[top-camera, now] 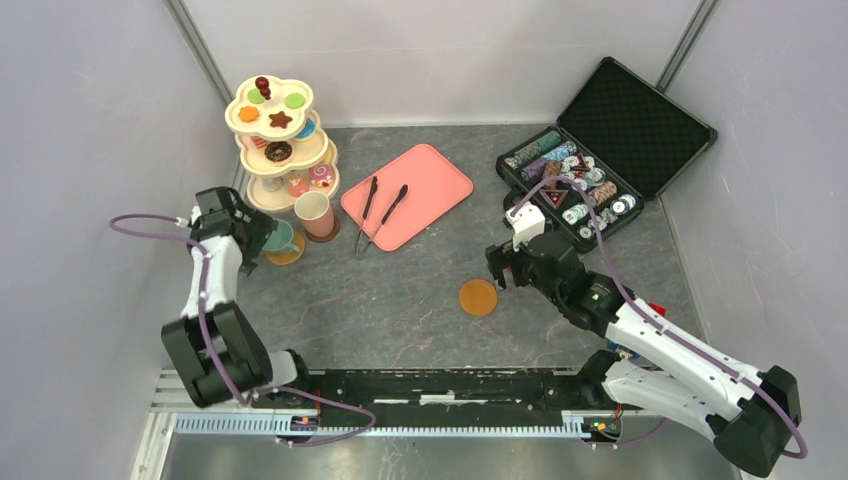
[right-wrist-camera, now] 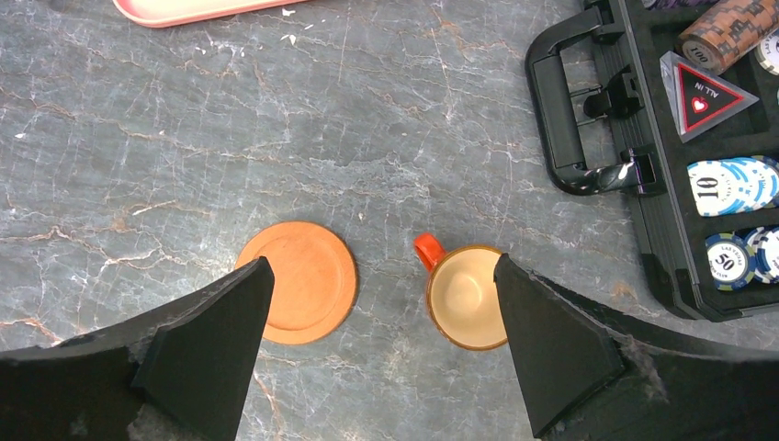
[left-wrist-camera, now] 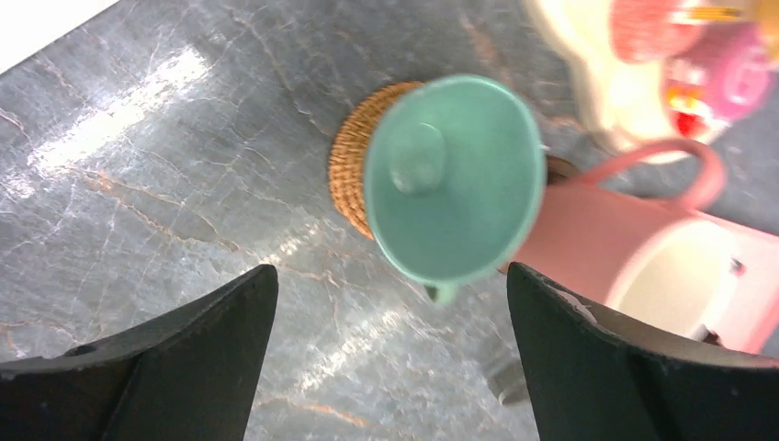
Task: Serve the afternoon tea
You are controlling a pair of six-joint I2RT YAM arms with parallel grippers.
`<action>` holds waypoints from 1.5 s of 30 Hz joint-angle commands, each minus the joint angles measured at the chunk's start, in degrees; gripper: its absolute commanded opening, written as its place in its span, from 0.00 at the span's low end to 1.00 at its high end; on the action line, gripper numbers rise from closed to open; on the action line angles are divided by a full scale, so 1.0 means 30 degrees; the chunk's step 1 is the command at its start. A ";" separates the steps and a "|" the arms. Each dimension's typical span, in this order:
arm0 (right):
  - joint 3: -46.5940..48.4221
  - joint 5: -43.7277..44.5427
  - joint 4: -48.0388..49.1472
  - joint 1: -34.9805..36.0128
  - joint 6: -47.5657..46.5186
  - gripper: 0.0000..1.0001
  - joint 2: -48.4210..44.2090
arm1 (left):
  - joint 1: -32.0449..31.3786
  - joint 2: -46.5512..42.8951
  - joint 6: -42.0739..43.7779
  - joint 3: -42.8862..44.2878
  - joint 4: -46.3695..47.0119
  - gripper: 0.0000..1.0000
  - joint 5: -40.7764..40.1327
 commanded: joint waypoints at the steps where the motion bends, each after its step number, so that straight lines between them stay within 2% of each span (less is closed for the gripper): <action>1: -0.0187 0.0084 -0.0155 -0.0073 0.0204 0.98 -0.0478 | -0.0357 -0.3824 0.1742 0.0529 -0.0961 1.00 0.1796; 3: -0.0307 0.0247 -0.0338 -0.0072 0.0252 0.98 -0.0622 | -0.1540 -0.5573 0.2510 0.0180 -0.1267 1.00 0.2152; 5: -0.0368 0.0492 -0.0567 -0.0058 0.0254 0.98 -0.0805 | -0.3876 -0.7308 0.2841 -0.0422 -0.1343 1.00 0.2141; 6: -0.0423 0.0637 -0.0637 -0.0072 0.0246 0.98 -0.0940 | -0.5385 -0.8117 0.2846 -0.0708 -0.1319 1.00 0.1926; 8: -0.0541 0.0920 -0.0758 -0.0072 0.0251 0.98 -0.1333 | -0.9999 -0.9079 0.2379 -0.1375 -0.1021 0.99 0.1313; 10: -0.0742 0.1350 -0.0794 -0.0076 0.0271 0.98 -0.1851 | -1.3469 -0.9092 0.1474 -0.2254 0.0047 0.94 0.1525; 14: -0.1211 0.2430 -0.0801 -0.0073 0.0607 0.98 -0.3170 | -2.0004 -0.6224 -0.0010 -0.2737 0.3317 0.77 0.1319; 16: -0.1326 0.2832 -0.0886 -0.0074 0.0814 0.98 -0.3701 | -2.2651 -0.3561 -0.0157 -0.1762 0.4442 0.68 0.0518; 18: -0.1334 0.3068 -0.1078 -0.0058 0.1080 0.98 -0.4149 | -2.4172 -0.0804 -0.0336 -0.0341 0.5143 0.58 0.0805; 21: -0.1277 0.3243 -0.1424 -0.0076 0.1466 0.98 -0.4537 | -2.5626 0.2901 -0.0410 0.1782 0.6062 0.46 0.1745; 25: -0.1173 0.3364 -0.1869 -0.0071 0.1768 0.98 -0.4788 | -2.6584 0.6955 -0.0217 0.4866 0.5567 0.35 0.2600; 29: -0.1312 0.3503 -0.1948 -0.0080 0.1787 0.98 -0.5158 | -2.6813 0.9209 -0.0289 0.6219 0.5558 0.26 0.2788; 32: -0.1404 0.3552 -0.1859 -0.0075 0.1582 0.98 -0.5375 | -2.6816 1.0376 -0.0206 0.6884 0.4770 0.12 0.2328; 37: -0.1553 0.3664 -0.1660 -0.0072 0.1153 0.98 -0.5490 | -2.6825 1.0964 -0.0288 0.6323 0.3620 0.02 0.1441; 45: -0.2238 0.3457 -0.0954 -0.0069 0.0623 0.98 -0.5777 | -2.6264 0.9122 -0.1230 0.2903 0.0091 0.02 -0.2677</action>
